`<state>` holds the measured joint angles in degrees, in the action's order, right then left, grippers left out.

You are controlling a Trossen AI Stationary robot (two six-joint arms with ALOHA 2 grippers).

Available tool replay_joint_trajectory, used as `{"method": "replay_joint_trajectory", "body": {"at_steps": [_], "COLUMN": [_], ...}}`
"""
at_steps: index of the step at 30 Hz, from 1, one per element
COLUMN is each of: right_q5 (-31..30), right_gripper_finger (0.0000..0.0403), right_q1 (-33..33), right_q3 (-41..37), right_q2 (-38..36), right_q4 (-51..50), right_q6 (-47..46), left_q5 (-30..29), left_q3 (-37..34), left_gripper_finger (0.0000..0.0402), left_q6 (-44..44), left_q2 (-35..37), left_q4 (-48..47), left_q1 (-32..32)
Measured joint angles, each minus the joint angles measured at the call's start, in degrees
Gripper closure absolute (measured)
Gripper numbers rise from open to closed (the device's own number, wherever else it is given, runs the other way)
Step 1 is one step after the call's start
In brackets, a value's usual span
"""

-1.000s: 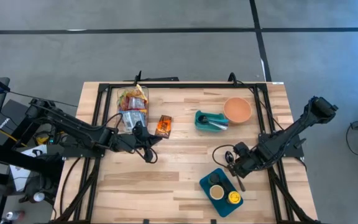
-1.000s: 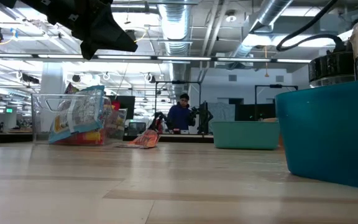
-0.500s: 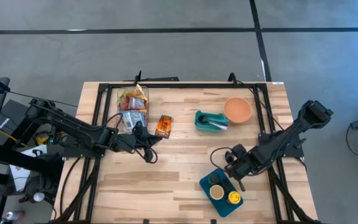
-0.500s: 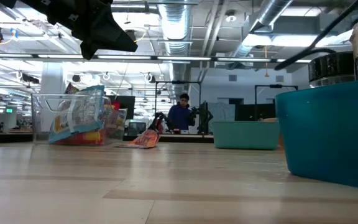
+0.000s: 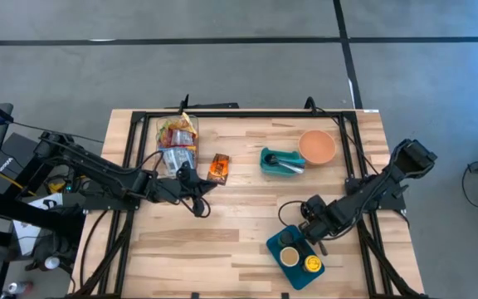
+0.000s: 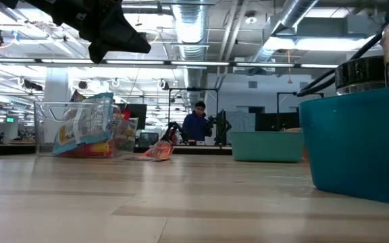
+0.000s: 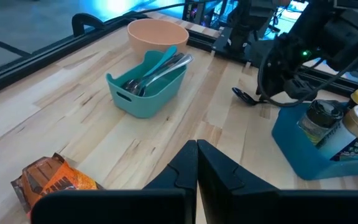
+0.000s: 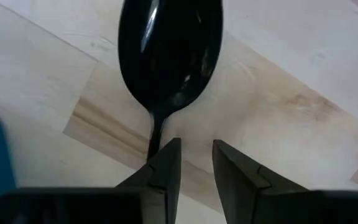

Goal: Pick & Place Food Item
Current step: Put the black spoon into the green bin

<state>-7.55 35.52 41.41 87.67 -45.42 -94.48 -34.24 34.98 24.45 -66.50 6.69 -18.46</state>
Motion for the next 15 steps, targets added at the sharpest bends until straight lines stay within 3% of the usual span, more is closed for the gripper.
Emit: {"method": "replay_joint_trajectory", "body": {"at_steps": [15], "right_q5": [-1.63], "right_gripper_finger": [0.0317], "right_q1": [-1.44], "right_q3": [-1.29], "right_q2": [-0.69], "right_q4": [0.38], "right_q6": [0.44], "left_q5": [0.0], "left_q3": [0.0], "left_gripper_finger": [0.0401], "left_q6": [0.0], "left_q2": [0.0], "left_q4": [1.17], "left_q1": [0.0]}}
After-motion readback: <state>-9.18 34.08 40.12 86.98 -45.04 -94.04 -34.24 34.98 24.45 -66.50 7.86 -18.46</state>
